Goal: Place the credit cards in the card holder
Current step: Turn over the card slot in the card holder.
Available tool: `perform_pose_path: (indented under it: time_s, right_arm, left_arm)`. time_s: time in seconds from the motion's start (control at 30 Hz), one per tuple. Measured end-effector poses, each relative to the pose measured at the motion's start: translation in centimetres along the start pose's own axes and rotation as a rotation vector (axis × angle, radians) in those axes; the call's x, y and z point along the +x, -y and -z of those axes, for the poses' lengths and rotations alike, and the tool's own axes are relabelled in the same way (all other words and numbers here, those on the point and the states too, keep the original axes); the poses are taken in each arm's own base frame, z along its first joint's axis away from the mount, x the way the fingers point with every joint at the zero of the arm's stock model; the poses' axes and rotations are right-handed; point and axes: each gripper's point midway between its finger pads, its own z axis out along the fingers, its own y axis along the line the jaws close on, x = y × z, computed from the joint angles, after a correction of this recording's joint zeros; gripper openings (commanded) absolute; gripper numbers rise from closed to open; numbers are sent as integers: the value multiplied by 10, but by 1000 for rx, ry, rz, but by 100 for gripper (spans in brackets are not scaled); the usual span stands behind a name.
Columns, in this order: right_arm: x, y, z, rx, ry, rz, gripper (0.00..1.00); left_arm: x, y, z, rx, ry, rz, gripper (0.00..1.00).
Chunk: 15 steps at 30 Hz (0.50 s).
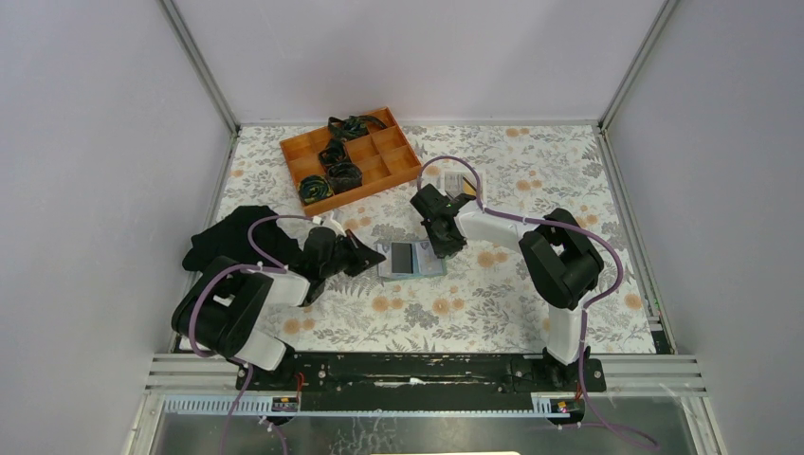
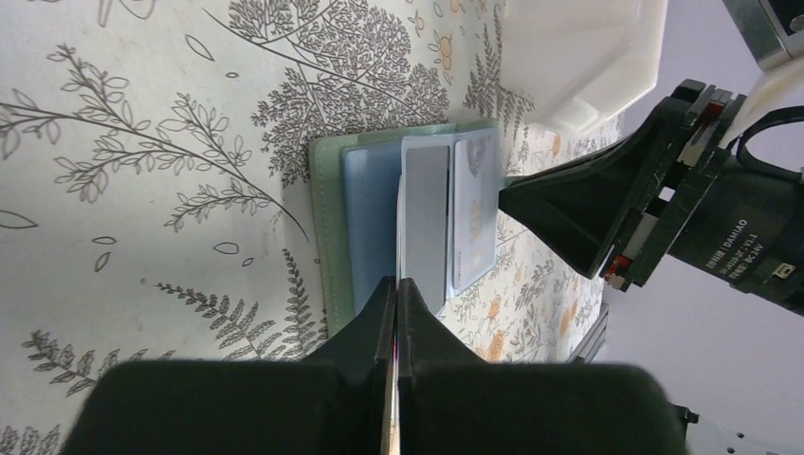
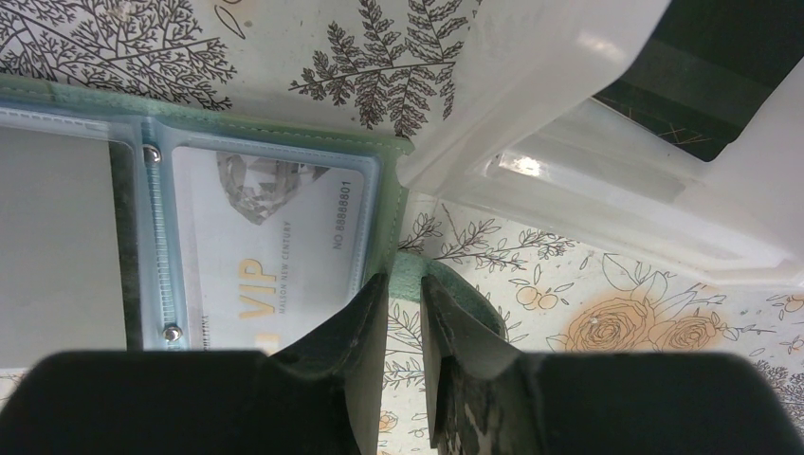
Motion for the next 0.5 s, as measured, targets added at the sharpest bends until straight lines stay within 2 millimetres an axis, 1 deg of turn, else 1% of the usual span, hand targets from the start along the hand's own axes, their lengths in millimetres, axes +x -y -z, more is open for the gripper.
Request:
perform_pose_path:
  time_s: [0.23, 0.5]
  right_arm:
    - [0, 0, 0, 0, 0, 0, 26]
    - [0, 0, 0, 0, 0, 0, 26]
  left_arm:
    - [4, 7, -2, 29, -18, 9, 0]
    - [9, 29, -10, 79, -43, -9, 0]
